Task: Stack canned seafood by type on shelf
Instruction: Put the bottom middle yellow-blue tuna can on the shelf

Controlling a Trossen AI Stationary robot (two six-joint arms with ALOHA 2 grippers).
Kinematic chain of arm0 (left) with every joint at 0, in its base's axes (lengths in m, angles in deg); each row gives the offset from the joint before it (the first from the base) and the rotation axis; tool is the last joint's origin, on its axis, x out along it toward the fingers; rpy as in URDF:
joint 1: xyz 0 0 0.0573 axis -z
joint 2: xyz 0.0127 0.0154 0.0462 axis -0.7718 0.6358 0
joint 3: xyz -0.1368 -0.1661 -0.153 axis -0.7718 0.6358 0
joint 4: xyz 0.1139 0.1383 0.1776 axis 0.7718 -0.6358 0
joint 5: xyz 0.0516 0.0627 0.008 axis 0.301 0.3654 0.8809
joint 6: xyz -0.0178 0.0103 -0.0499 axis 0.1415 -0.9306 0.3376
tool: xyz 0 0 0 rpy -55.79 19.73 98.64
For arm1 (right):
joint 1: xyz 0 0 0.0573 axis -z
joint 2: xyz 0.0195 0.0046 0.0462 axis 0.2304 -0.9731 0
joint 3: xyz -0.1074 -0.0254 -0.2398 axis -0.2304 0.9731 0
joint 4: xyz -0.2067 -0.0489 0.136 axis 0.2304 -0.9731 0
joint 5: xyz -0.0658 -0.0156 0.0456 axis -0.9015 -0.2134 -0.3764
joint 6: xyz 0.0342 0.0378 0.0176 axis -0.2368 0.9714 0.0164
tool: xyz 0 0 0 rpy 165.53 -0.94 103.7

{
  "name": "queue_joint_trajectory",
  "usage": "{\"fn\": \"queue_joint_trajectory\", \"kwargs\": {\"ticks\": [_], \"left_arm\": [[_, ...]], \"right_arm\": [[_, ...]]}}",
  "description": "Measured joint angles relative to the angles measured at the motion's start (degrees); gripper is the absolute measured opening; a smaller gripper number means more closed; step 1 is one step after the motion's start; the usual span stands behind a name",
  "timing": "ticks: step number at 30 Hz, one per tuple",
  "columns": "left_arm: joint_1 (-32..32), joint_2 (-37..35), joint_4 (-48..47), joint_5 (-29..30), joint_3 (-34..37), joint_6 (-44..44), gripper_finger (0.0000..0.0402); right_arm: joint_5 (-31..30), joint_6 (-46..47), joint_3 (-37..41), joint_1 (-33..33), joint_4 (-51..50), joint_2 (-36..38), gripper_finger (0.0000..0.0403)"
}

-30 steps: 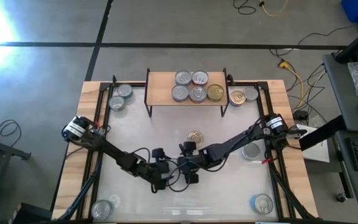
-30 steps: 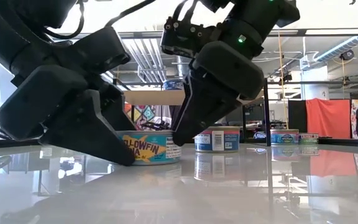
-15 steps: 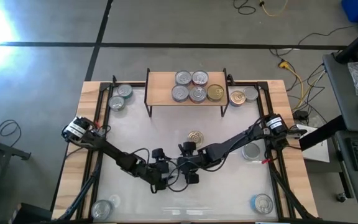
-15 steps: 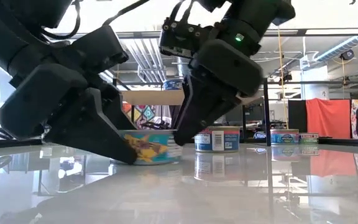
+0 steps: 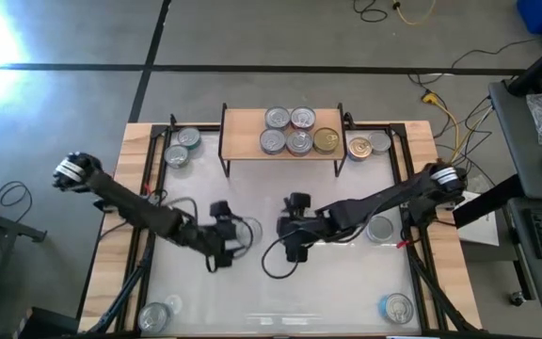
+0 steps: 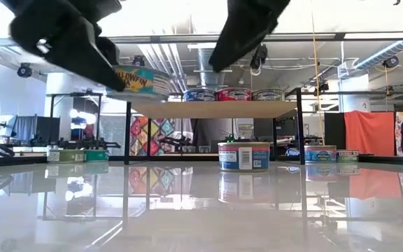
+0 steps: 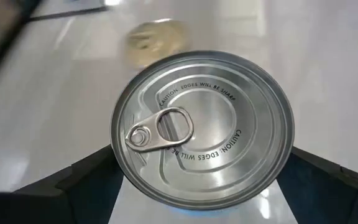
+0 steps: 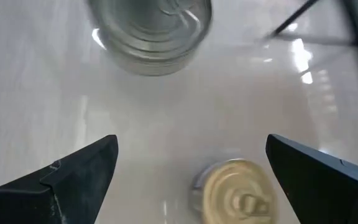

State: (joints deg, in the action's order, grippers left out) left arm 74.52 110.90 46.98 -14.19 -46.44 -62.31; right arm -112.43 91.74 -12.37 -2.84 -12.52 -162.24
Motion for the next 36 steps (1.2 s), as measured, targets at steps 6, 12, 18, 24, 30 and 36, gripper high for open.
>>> {"fn": "queue_joint_trajectory", "kwargs": {"ticks": [6,12,18,24,30,36], "left_arm": [[-12.71,-9.04,-16.64,-1.33,-6.01,-7.53,0.0356],[-28.24,-9.76,-22.89,-8.25,-15.2,-18.26,0.0356],[-40.02,-5.18,-26.69,-14.41,-22.62,-26.03,0.0356],[-47.68,0.39,-26.99,-20.56,-25.59,-29.09,0.0356],[-51.28,5.17,-27.0,-20.77,-27.19,-30.71,0.0372],[-51.36,7.86,-28.23,-21.31,-30.01,-32.28,0.0391]], "right_arm": [[-1.51,1.2,0.74,-0.08,-0.33,4.4,0.04],[-1.63,1.37,1.25,-0.71,-1.5,5.61,0.04],[-2.3,2.98,1.27,-1.52,-6.11,5.61,0.04],[-2.31,4.12,1.27,-1.79,-10.77,5.74,0.04],[-2.35,3.45,1.3,-1.71,-14.27,6.59,0.04],[-5.94,0.55,1.34,-1.6,-16.06,8.76,0.04]]}}
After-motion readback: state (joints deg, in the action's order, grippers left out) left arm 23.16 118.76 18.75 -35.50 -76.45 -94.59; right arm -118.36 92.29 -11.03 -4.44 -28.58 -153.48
